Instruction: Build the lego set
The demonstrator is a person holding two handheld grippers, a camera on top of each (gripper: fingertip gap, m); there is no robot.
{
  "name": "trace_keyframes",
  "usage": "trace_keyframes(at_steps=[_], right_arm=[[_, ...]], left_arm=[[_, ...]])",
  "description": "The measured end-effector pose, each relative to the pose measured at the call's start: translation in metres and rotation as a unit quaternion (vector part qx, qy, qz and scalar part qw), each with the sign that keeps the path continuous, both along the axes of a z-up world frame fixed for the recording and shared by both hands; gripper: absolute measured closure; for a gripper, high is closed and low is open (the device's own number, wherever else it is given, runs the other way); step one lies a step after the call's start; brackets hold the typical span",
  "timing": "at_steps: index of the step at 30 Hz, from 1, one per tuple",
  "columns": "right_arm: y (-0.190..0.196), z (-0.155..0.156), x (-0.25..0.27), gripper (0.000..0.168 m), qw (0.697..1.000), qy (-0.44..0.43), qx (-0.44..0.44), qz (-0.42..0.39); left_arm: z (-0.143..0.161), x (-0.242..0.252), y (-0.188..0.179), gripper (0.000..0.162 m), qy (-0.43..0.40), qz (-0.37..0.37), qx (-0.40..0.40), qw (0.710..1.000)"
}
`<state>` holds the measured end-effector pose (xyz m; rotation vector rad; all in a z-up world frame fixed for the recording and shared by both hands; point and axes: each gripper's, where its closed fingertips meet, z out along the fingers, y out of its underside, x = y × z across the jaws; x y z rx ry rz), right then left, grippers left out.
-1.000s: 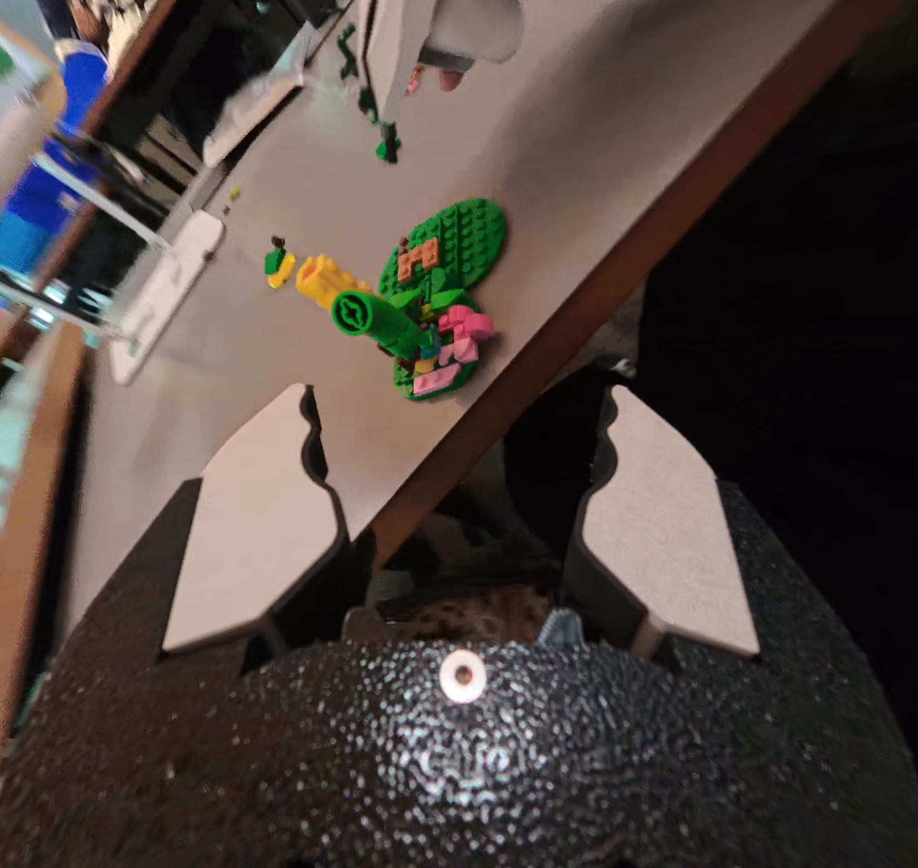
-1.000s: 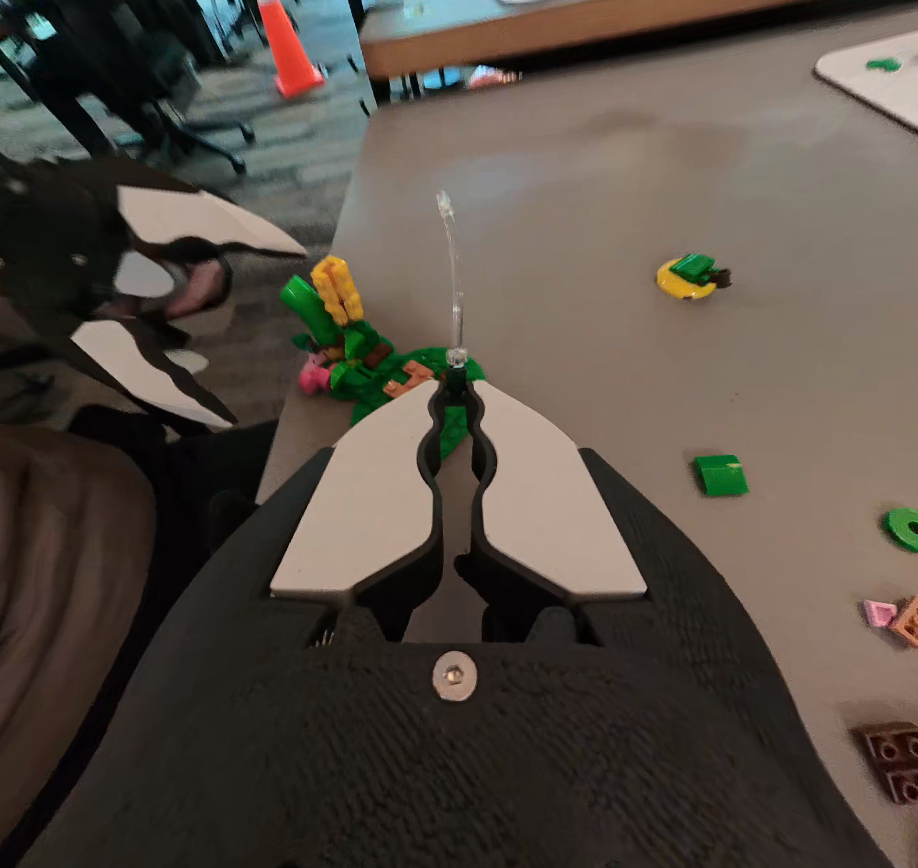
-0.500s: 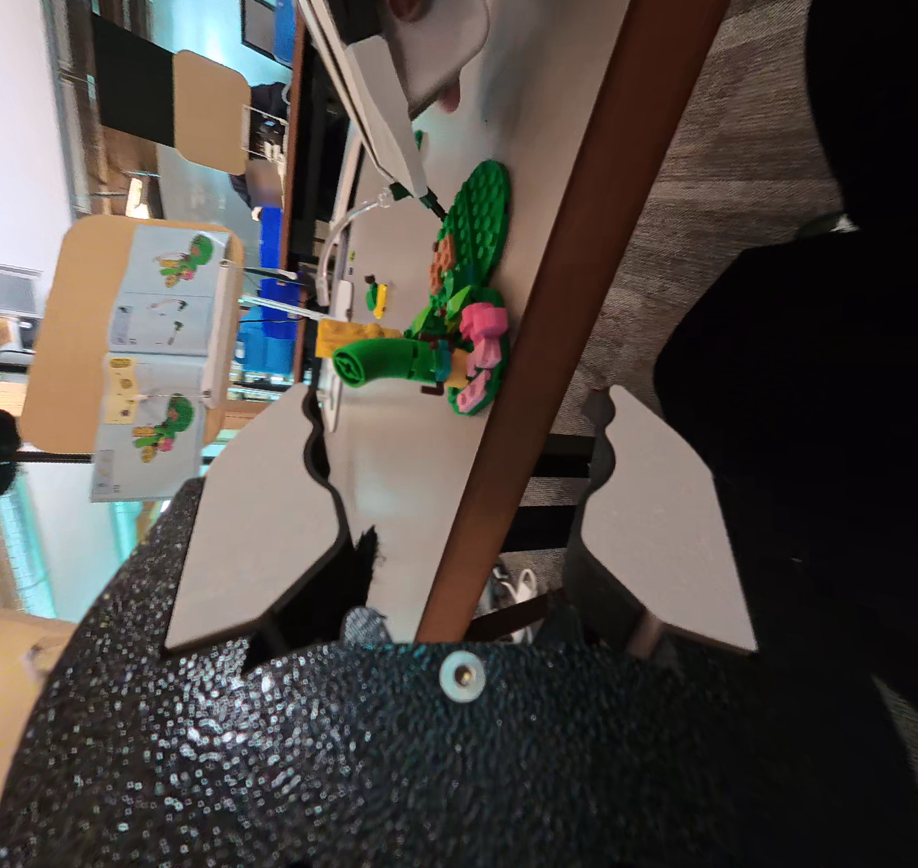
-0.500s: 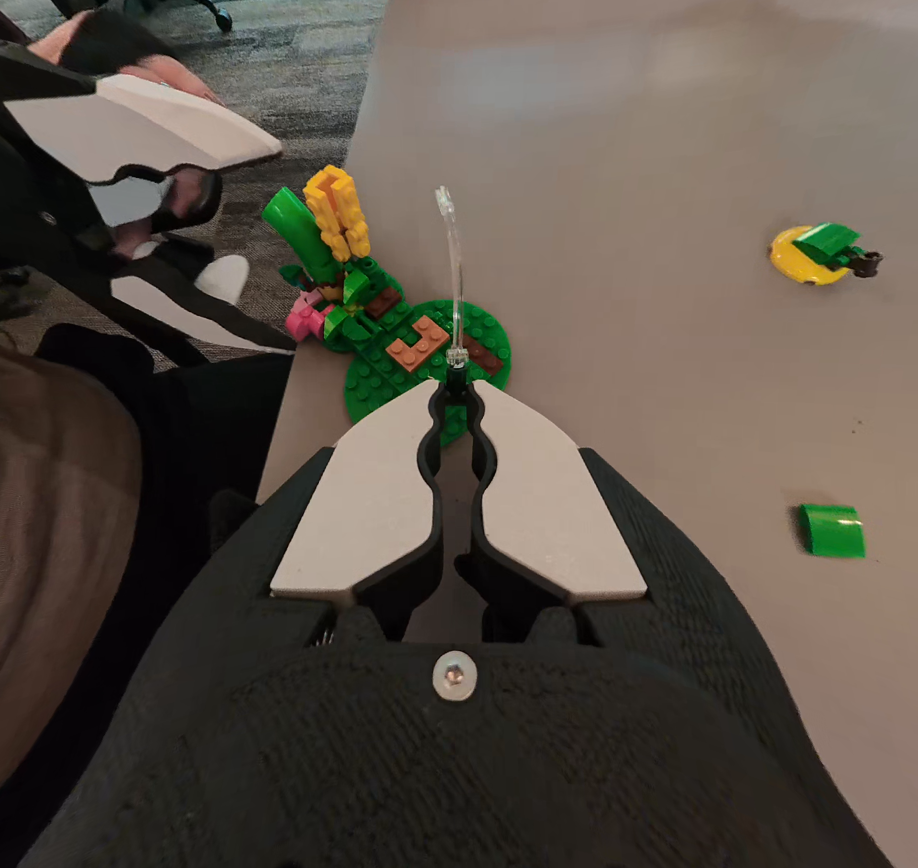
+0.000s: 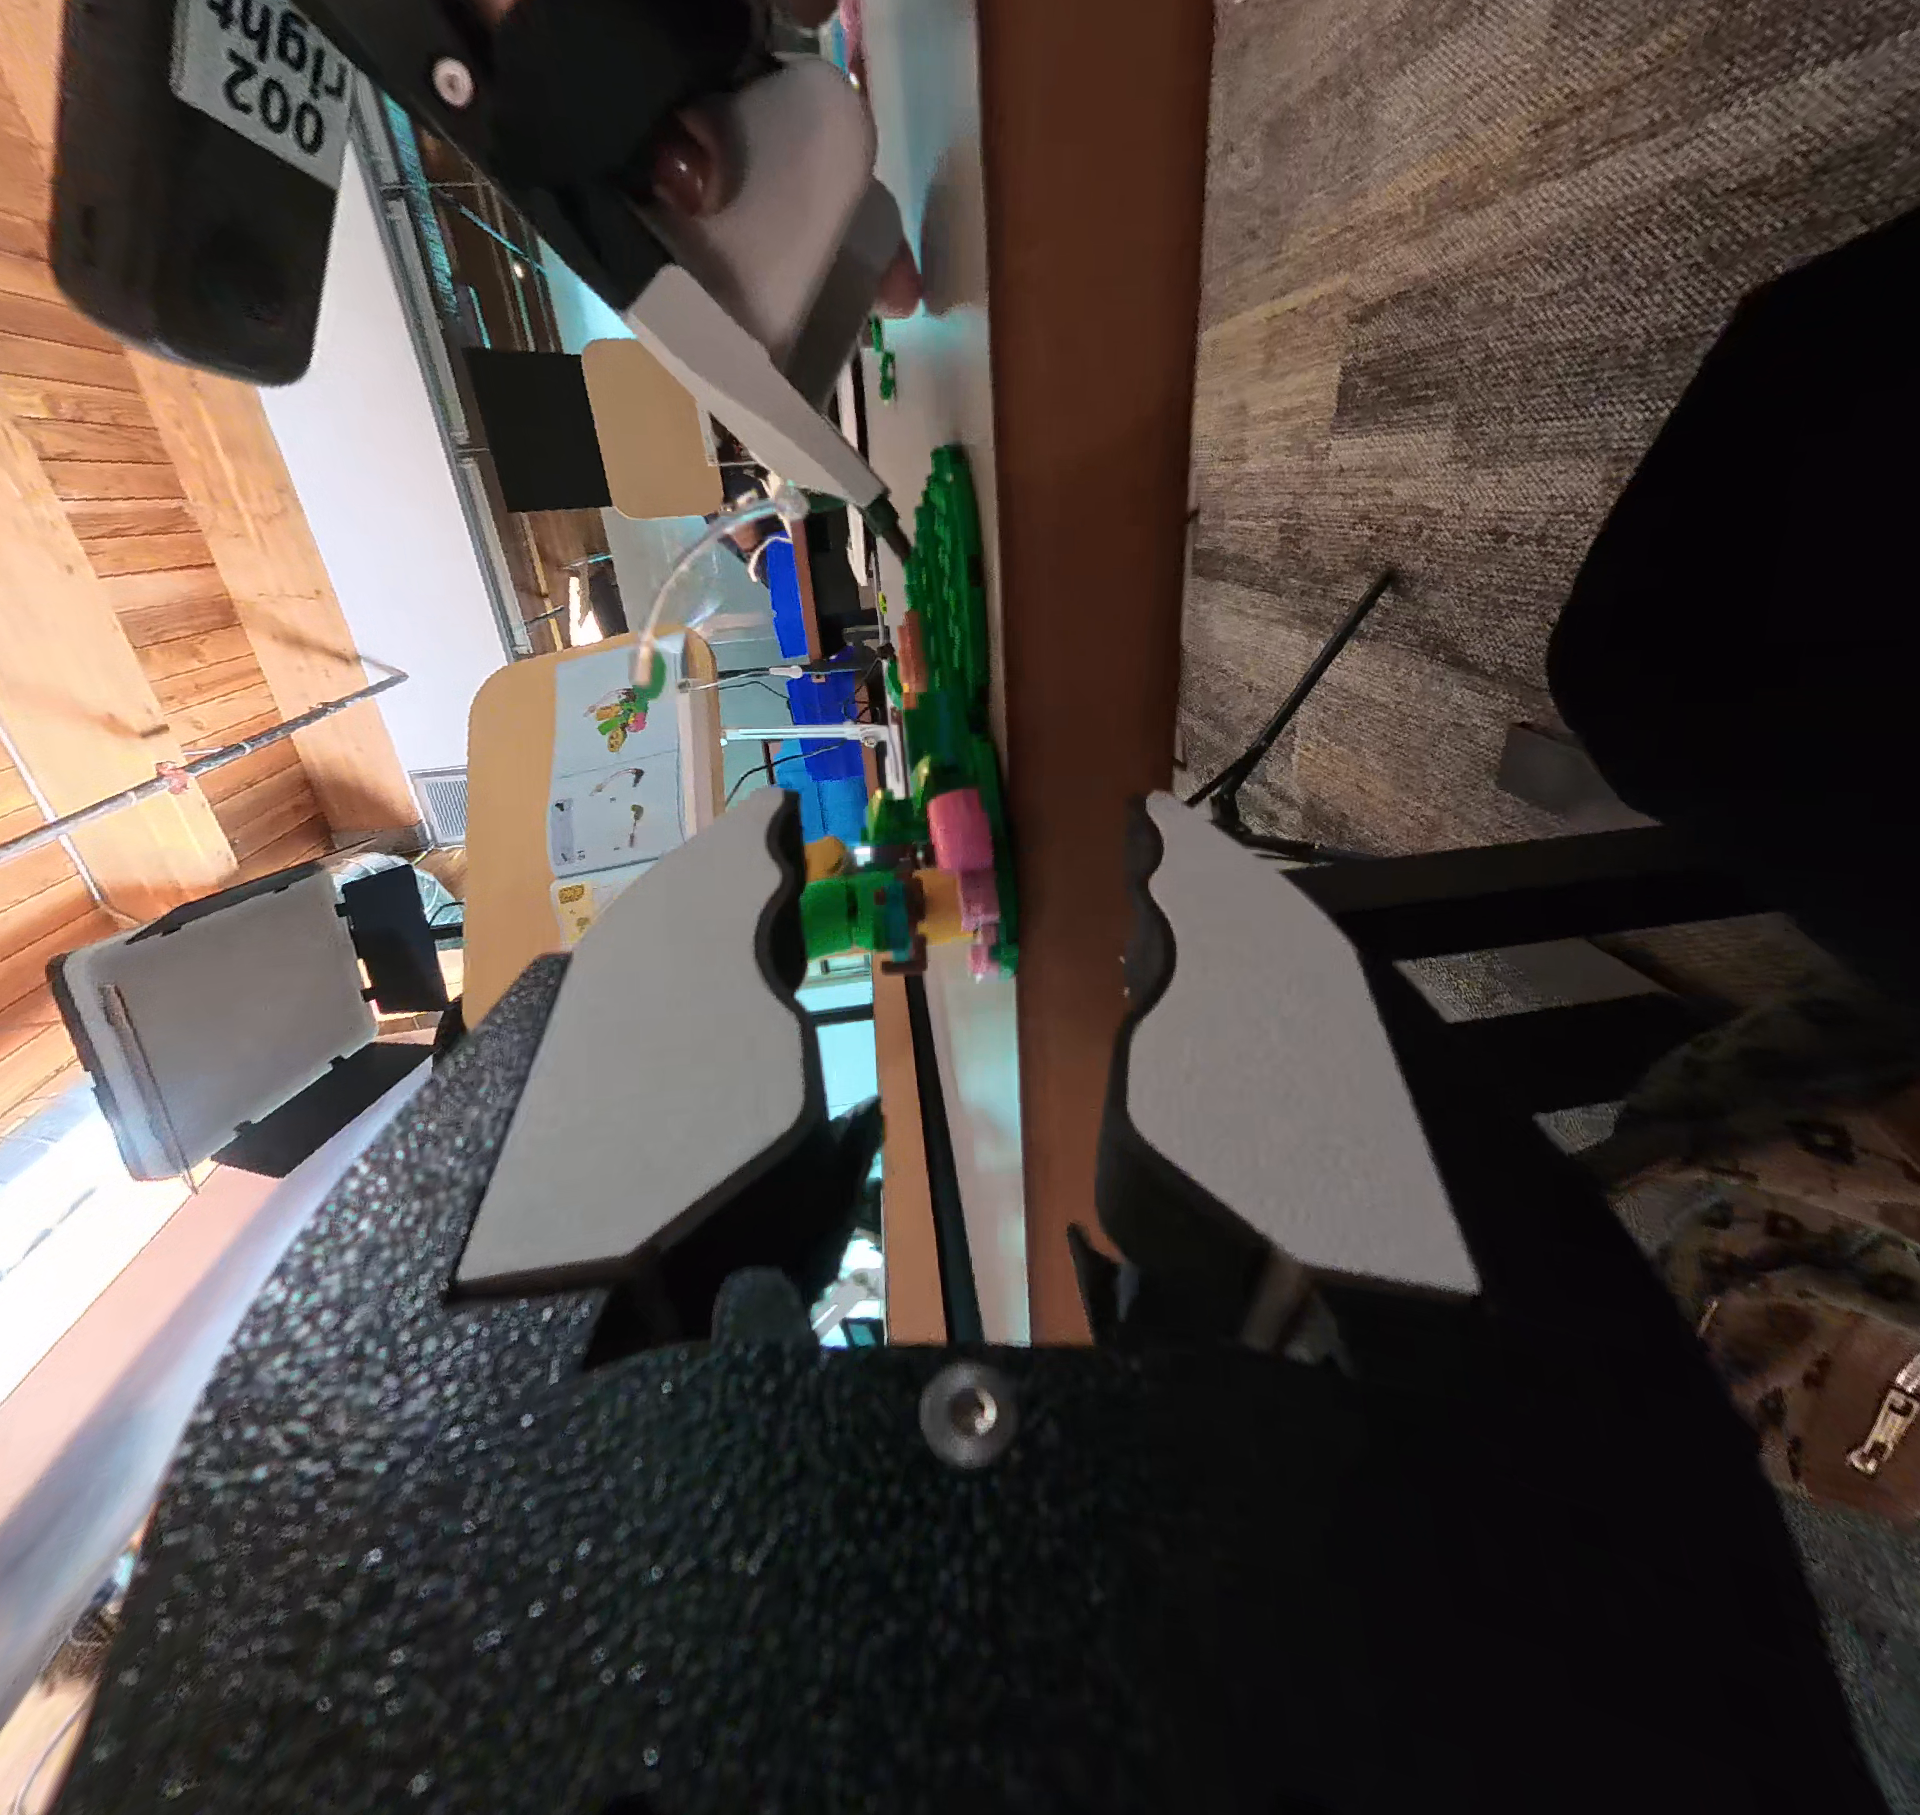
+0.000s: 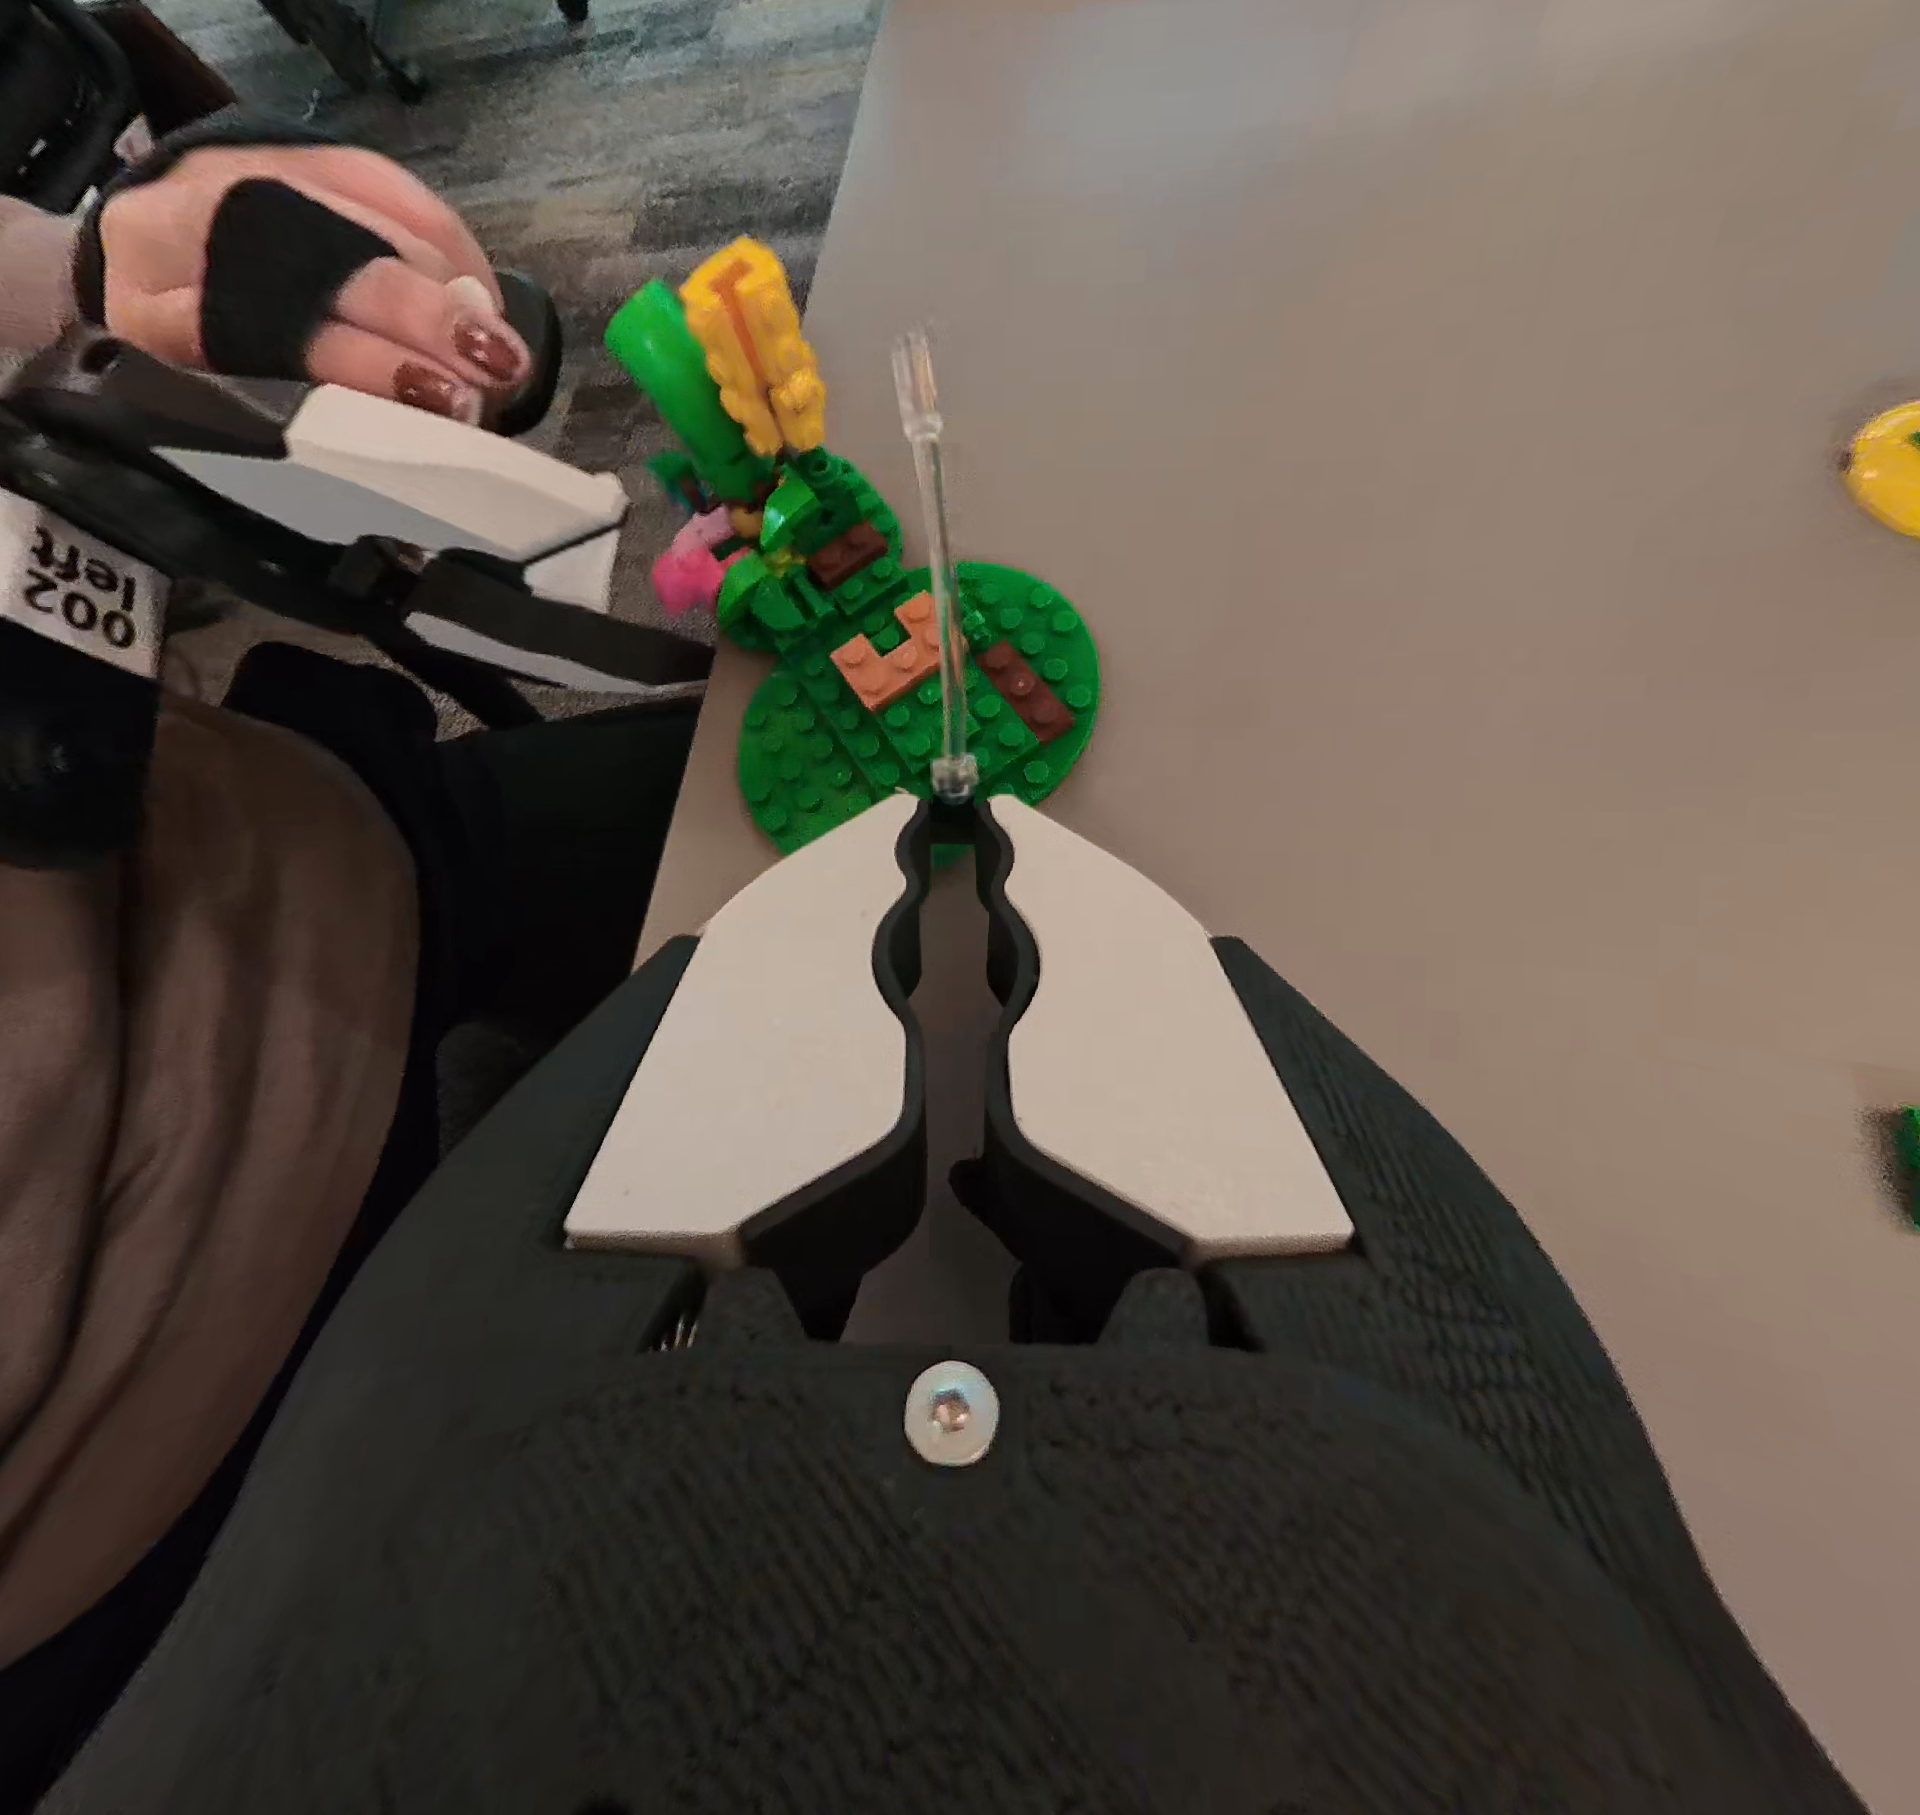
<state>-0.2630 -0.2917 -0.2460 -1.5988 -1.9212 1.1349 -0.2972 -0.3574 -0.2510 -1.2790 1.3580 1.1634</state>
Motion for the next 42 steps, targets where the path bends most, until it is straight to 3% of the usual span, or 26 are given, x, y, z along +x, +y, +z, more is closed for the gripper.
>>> trace_keyframes(at_steps=[6, 17, 27, 42], right_arm=[[-0.016, -0.001, -0.001, 0.162, 0.999, 0.003, 0.010, 0.043], [-0.013, 0.024, -0.014, 0.163, 0.996, 0.084, 0.005, 0.017], [-0.021, -0.001, -0.018, 0.162, 0.995, 0.022, 0.092, 0.033], [-0.038, -0.005, -0.014, 0.162, 0.993, 0.017, 0.084, 0.082]], left_arm=[[-0.010, -0.020, 0.004, 0.103, 0.021, 0.045, -0.022, 0.998], [-0.015, -0.032, 0.004, 0.109, 0.040, 0.053, -0.033, 0.997], [-0.013, -0.031, 0.002, 0.109, -0.050, 0.056, -0.048, 0.996], [-0.012, -0.039, 0.003, 0.104, 0.020, 0.047, -0.031, 0.998]])
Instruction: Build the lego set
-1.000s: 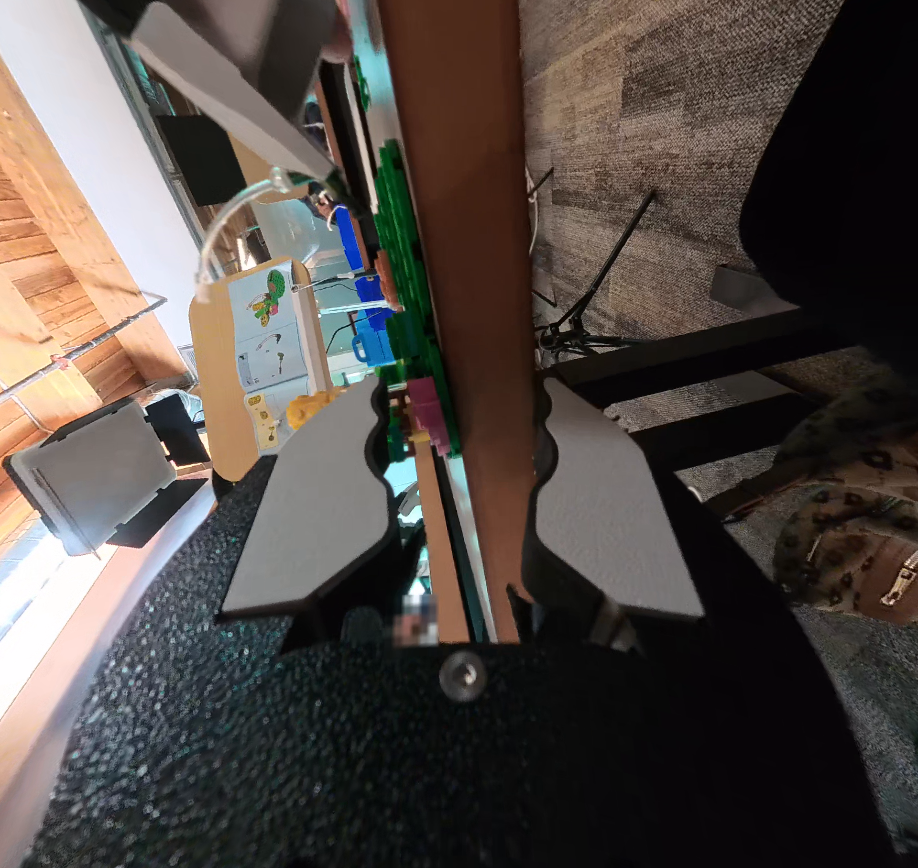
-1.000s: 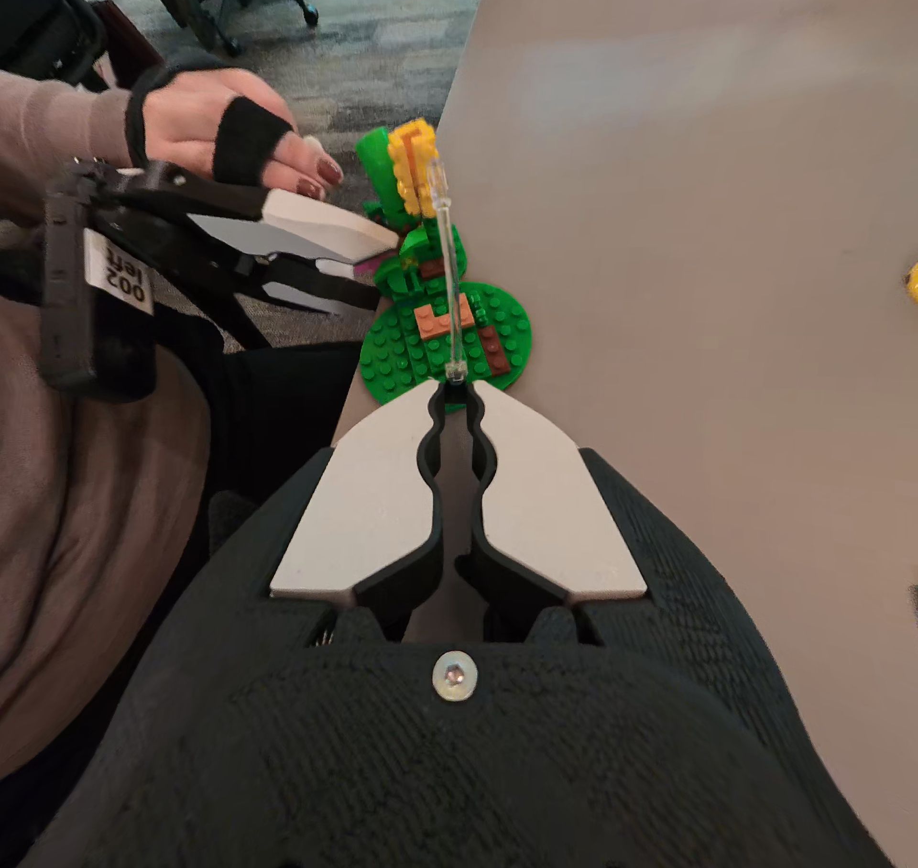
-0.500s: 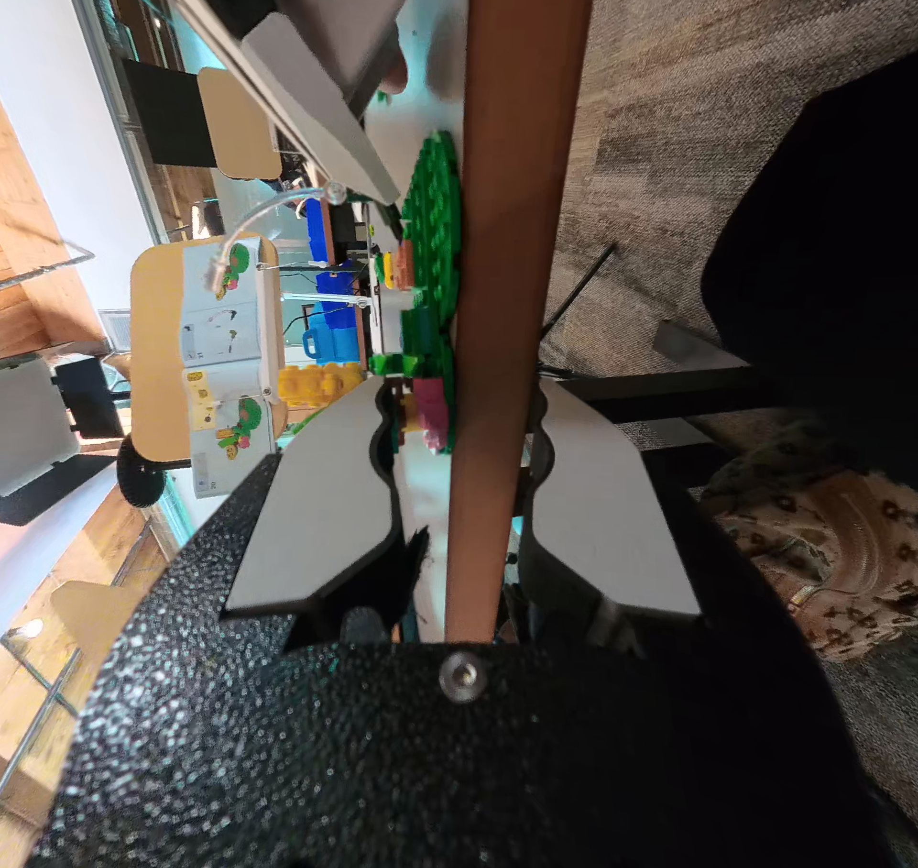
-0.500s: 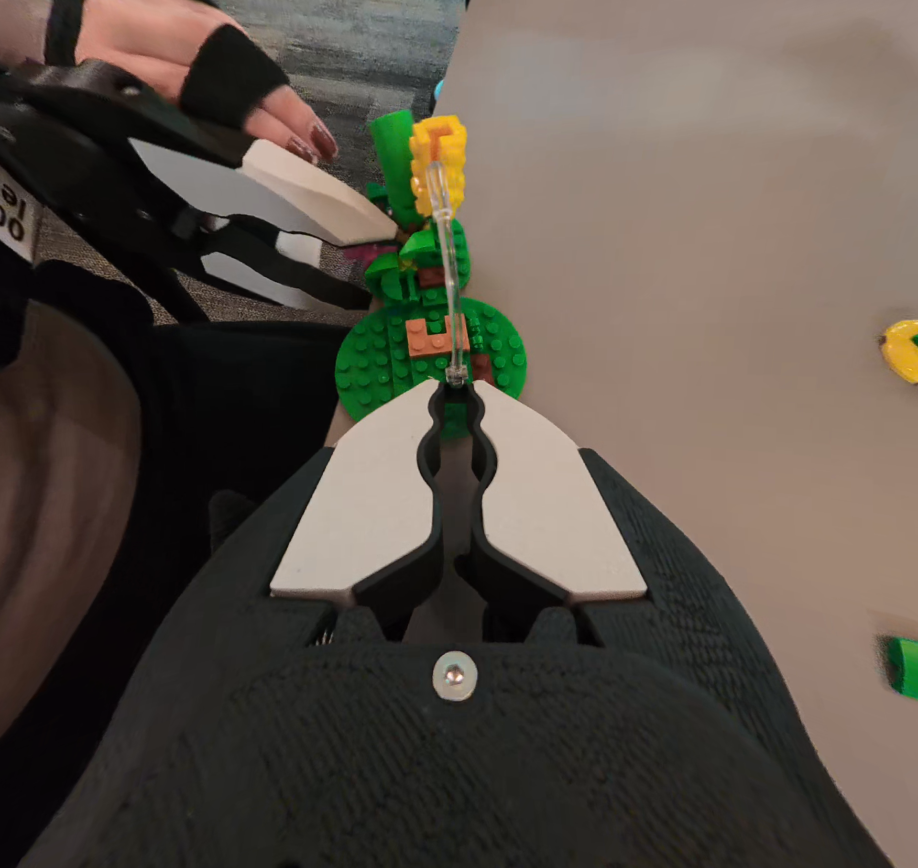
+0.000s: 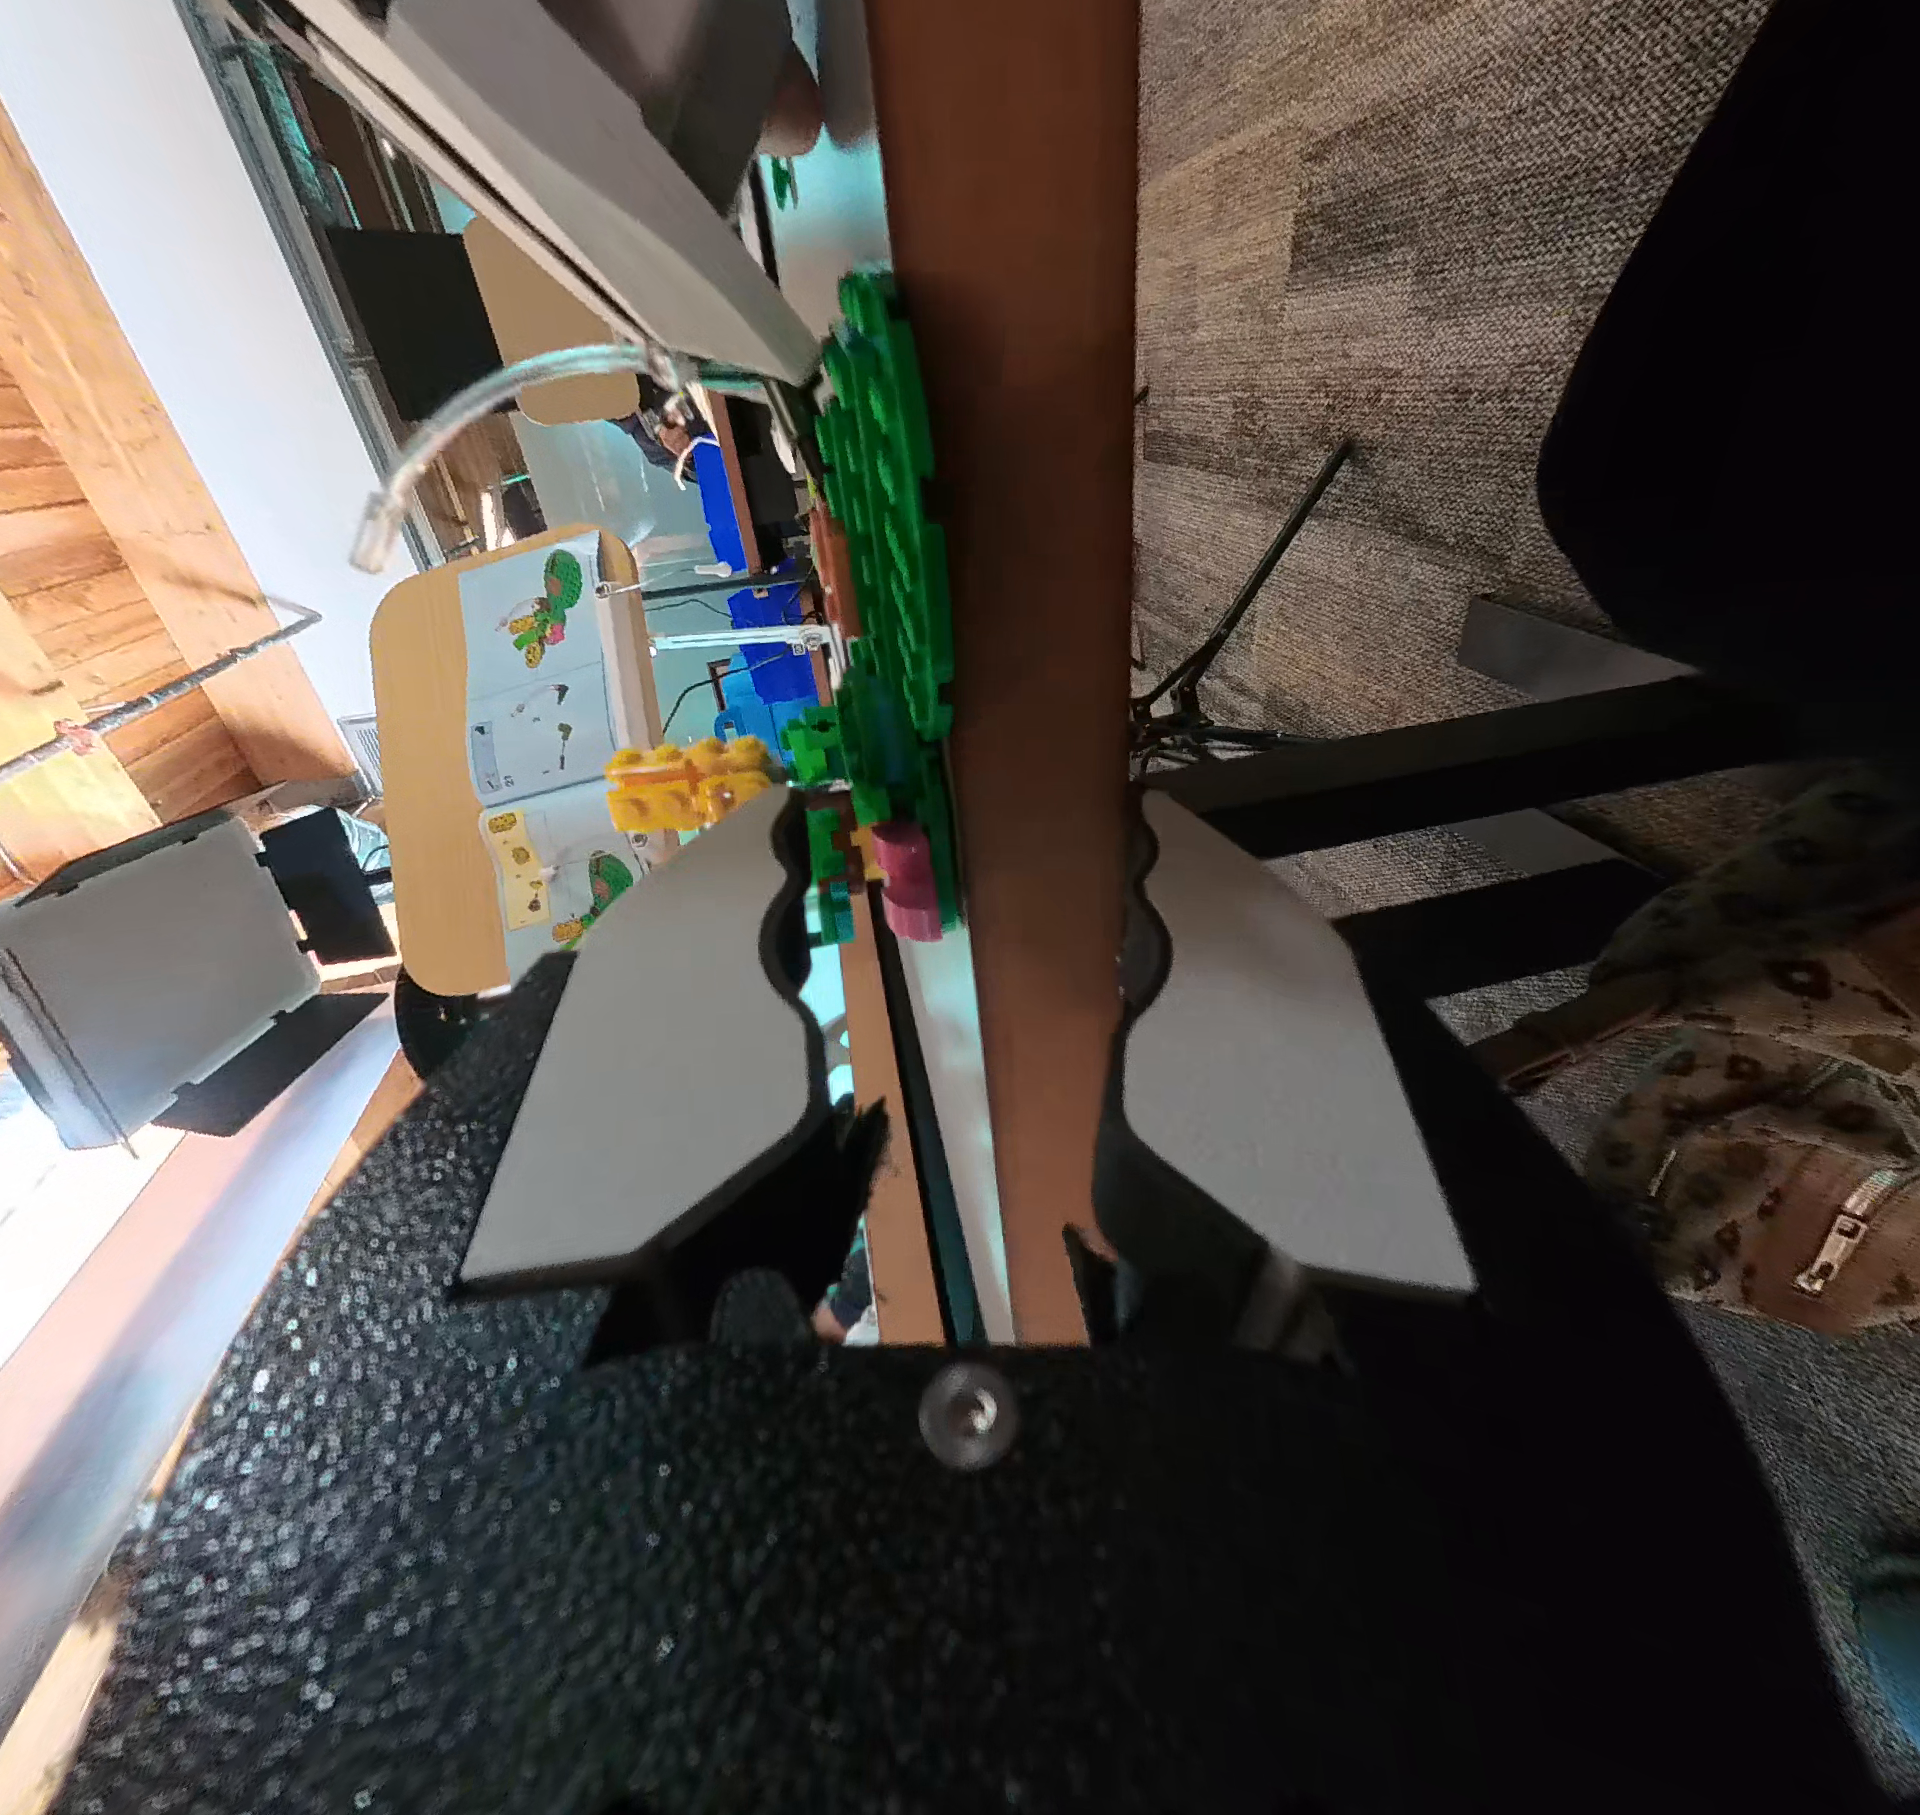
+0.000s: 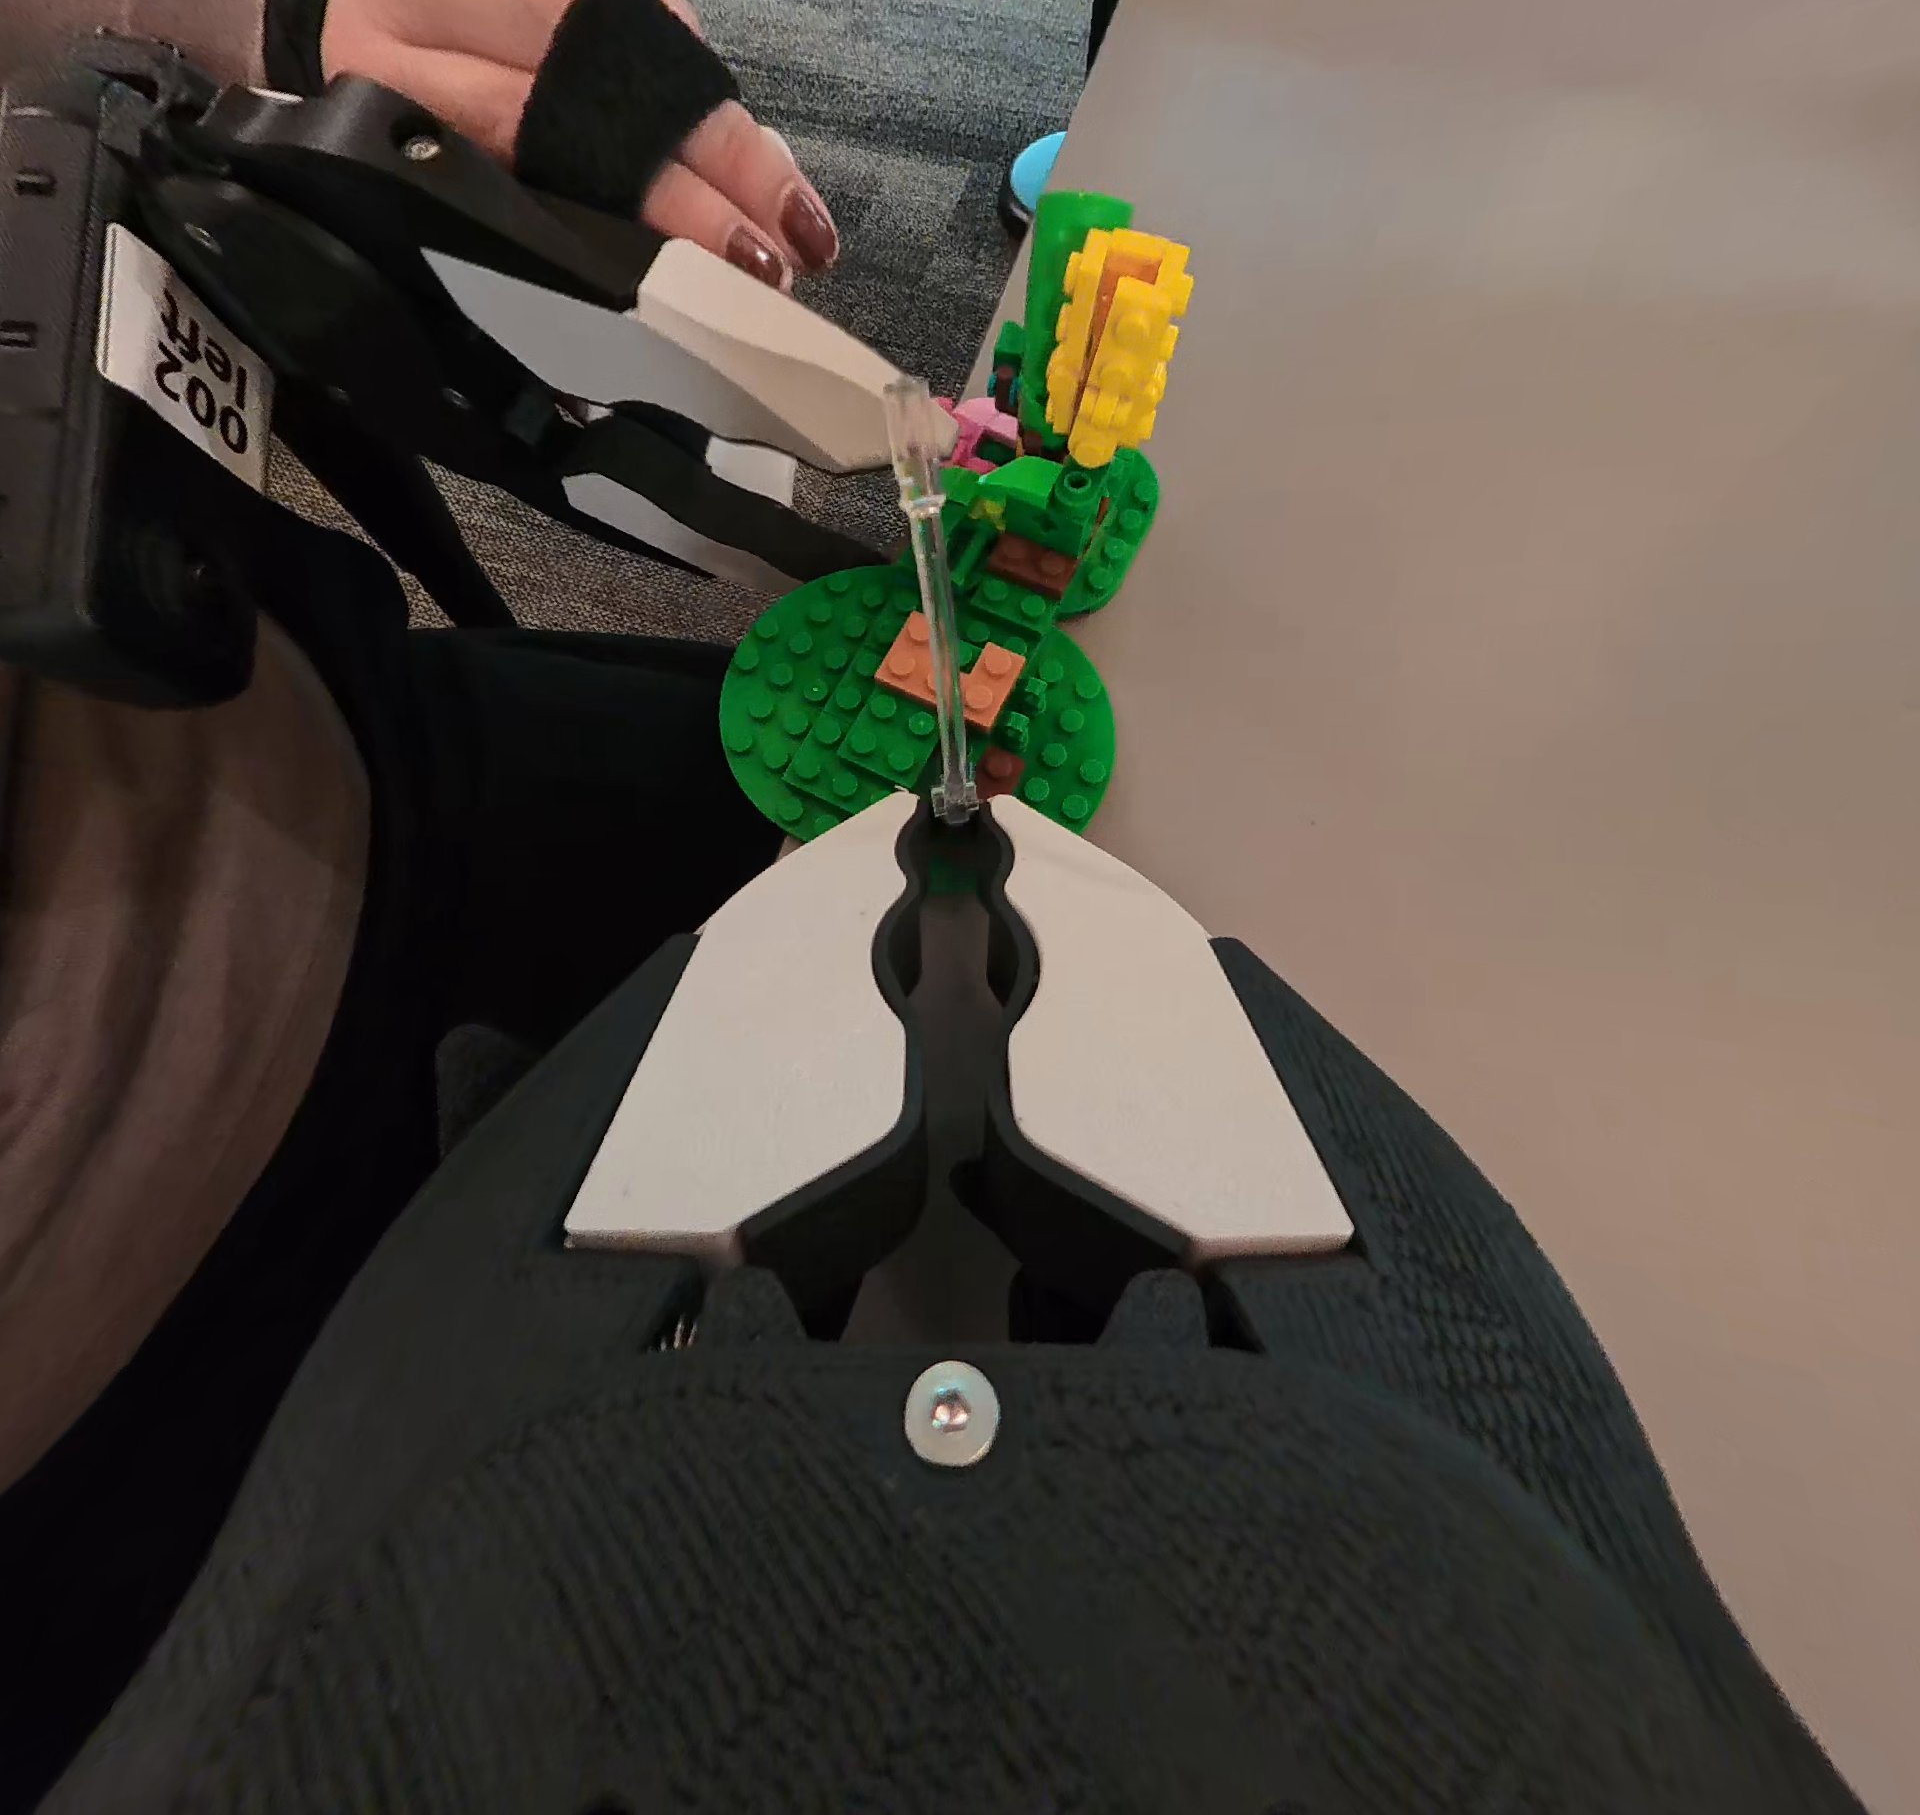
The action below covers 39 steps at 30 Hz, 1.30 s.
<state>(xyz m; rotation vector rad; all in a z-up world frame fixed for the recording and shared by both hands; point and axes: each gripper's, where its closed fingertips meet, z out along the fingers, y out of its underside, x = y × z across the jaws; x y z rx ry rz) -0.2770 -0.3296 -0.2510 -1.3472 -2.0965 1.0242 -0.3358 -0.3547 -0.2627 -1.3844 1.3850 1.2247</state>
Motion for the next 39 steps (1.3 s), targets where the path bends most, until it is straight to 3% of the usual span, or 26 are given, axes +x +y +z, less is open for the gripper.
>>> trace_keyframes(at_steps=[10, 19, 23, 27, 39], right_arm=[[-0.010, 0.000, 0.001, 0.162, 1.000, -0.004, -0.007, 0.018], [-0.008, 0.001, 0.002, 0.162, 1.000, 0.002, -0.007, 0.022], [0.003, 0.012, 0.001, 0.162, 0.999, 0.041, 0.006, 0.007], [0.013, 0.026, -0.003, 0.162, 0.996, 0.083, -0.006, -0.018], [0.006, 0.015, 0.000, 0.162, 0.998, 0.052, -0.021, -0.002]], left_arm=[[-0.007, 0.024, -0.010, 0.106, -0.006, -0.039, -0.015, 0.999], [0.005, 0.043, -0.021, 0.146, -0.040, -0.092, 0.002, 0.995], [0.013, 0.043, -0.020, 0.157, -0.054, -0.093, 0.010, 0.994], [0.022, 0.040, -0.016, 0.157, -0.066, -0.082, 0.023, 0.994], [0.040, 0.038, -0.002, 0.154, -0.090, -0.064, 0.052, 0.993]])
